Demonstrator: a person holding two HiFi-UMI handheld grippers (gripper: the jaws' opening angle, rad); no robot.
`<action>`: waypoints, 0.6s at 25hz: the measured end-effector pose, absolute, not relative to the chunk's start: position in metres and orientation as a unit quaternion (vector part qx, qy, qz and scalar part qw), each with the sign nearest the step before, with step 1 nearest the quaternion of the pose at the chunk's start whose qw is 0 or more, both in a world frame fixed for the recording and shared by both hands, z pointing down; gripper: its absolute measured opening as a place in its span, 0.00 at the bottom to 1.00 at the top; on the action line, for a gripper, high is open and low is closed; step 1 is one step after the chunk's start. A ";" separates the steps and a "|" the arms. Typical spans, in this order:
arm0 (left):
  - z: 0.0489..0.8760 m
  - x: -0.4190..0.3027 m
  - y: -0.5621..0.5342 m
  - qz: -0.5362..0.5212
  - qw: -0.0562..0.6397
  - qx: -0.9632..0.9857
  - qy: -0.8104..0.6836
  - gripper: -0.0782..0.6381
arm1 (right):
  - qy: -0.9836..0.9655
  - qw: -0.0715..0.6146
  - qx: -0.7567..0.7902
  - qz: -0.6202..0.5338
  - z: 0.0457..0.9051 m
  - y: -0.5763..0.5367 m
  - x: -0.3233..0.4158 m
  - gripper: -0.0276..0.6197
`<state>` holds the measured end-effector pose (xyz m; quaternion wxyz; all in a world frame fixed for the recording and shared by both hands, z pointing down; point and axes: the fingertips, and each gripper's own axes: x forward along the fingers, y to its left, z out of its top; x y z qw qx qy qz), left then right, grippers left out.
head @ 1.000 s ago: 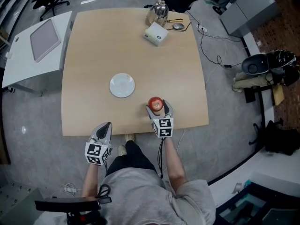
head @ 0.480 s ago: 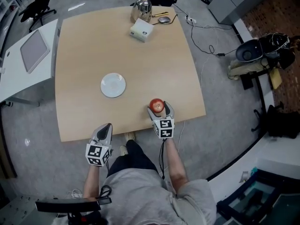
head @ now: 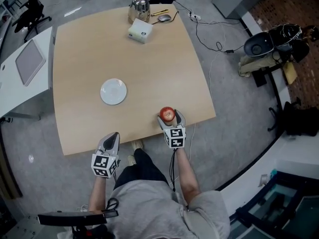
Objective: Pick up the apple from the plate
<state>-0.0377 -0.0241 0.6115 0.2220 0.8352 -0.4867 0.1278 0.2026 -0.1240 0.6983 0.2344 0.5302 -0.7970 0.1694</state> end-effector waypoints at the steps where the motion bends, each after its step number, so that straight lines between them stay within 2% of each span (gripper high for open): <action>1: 0.612 -0.037 -0.024 0.129 0.222 0.836 -0.485 0.14 | -0.795 0.235 0.532 0.170 0.700 -0.123 0.205 0.65; 15: 0.619 -0.023 -0.020 0.145 0.226 0.840 -0.471 0.14 | -0.782 0.237 0.544 0.191 0.719 -0.106 0.223 0.65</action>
